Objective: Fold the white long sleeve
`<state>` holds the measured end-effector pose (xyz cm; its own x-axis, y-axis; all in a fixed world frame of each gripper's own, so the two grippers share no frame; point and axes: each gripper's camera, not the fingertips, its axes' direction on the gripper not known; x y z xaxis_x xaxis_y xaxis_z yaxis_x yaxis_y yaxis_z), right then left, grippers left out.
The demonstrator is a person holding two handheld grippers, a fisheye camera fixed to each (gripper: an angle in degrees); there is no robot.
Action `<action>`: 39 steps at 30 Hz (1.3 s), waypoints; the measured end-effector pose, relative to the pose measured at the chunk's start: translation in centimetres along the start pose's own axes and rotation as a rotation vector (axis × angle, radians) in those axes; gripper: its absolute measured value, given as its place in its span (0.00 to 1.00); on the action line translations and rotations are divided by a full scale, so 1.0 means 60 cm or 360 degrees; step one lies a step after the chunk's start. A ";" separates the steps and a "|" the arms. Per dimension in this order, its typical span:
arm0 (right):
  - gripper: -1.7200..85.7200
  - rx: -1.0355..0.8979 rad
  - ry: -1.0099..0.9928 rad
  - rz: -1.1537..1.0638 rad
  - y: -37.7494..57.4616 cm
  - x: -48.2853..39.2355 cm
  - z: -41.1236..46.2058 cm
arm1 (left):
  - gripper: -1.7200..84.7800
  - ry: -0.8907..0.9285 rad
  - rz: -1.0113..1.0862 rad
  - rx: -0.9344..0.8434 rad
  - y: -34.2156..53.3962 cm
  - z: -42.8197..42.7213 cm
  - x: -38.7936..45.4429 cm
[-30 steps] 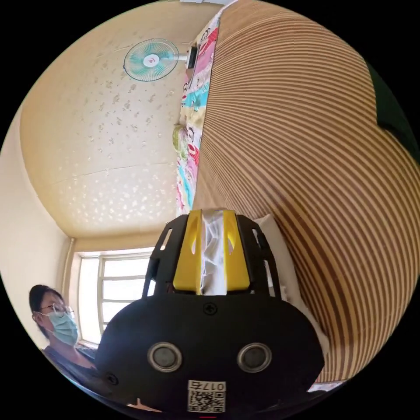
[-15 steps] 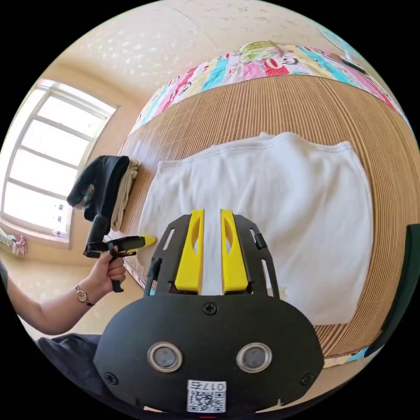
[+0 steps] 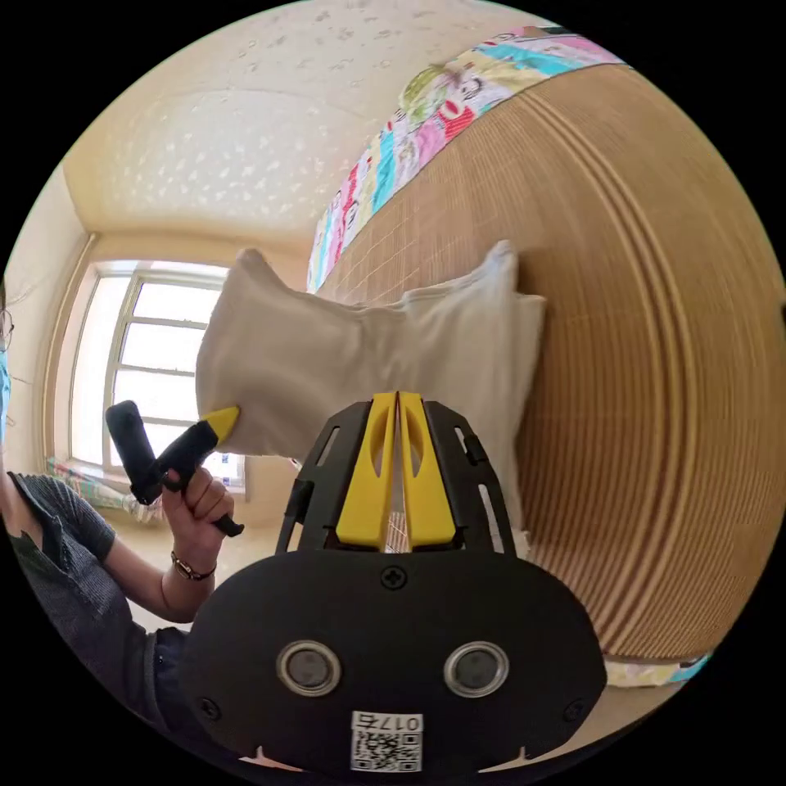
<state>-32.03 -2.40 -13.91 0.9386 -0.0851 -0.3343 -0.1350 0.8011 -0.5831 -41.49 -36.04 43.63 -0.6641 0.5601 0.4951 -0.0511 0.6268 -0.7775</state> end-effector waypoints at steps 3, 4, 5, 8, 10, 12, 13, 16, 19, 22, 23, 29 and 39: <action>0.09 0.0032 0.0157 0.0198 0.038 0.121 -0.122 | 0.15 0.0375 0.0119 -0.0091 0.005 0.067 0.082; 0.12 0.0021 0.0148 0.0278 0.047 0.167 -0.160 | 0.15 0.0449 0.0141 -0.0064 0.008 0.069 0.091; 0.13 0.0017 0.0125 0.0297 0.050 0.185 -0.176 | 0.15 0.0512 0.0159 0.0000 0.014 0.067 0.099; 0.19 -0.0015 -0.0072 0.0305 0.049 0.251 -0.220 | 0.18 0.0362 -0.0129 0.0092 0.028 0.059 0.043; 0.23 -0.0132 -0.0293 0.0289 0.028 0.286 -0.206 | 0.21 0.0306 -0.0418 0.0105 0.043 0.065 -0.032; 0.25 -0.0221 -0.0430 0.0254 0.006 0.299 -0.180 | 0.25 0.0283 -0.0749 0.0081 0.070 0.090 -0.137; 0.26 -0.0252 -0.0478 0.0235 -0.008 0.303 -0.163 | 0.26 0.0304 -0.0801 0.0075 0.075 0.098 -0.160; 0.27 -0.0315 -0.0627 0.0210 -0.042 0.306 -0.120 | 0.28 0.0468 -0.0923 -0.0016 0.087 0.155 -0.244; 0.25 -0.0420 -0.0679 0.0157 -0.062 0.294 -0.080 | 0.28 0.0645 -0.0859 -0.0211 0.080 0.227 -0.271; 0.23 -0.0546 -0.0561 0.0138 -0.057 0.271 -0.055 | 0.25 0.0754 -0.0830 -0.0331 0.082 0.267 -0.270; 0.22 -0.0589 -0.0541 0.0125 -0.053 0.265 -0.051 | 0.24 0.0800 -0.0827 -0.0355 0.087 0.269 -0.272; 0.18 -0.0836 -0.0532 -0.0052 0.042 0.103 -0.004 | 0.18 0.0833 -0.0798 -0.0382 0.169 0.165 -0.266; 0.18 -0.0712 -0.0981 -0.0272 0.126 -0.395 0.326 | 0.20 0.0256 -0.0801 0.0112 0.323 -0.404 -0.439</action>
<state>-49.12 17.24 4.08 0.9473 0.2633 0.1826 0.0353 0.4805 -0.8763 -6.89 -25.51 24.90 -0.4223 0.2787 0.8626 -0.3876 0.8047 -0.4497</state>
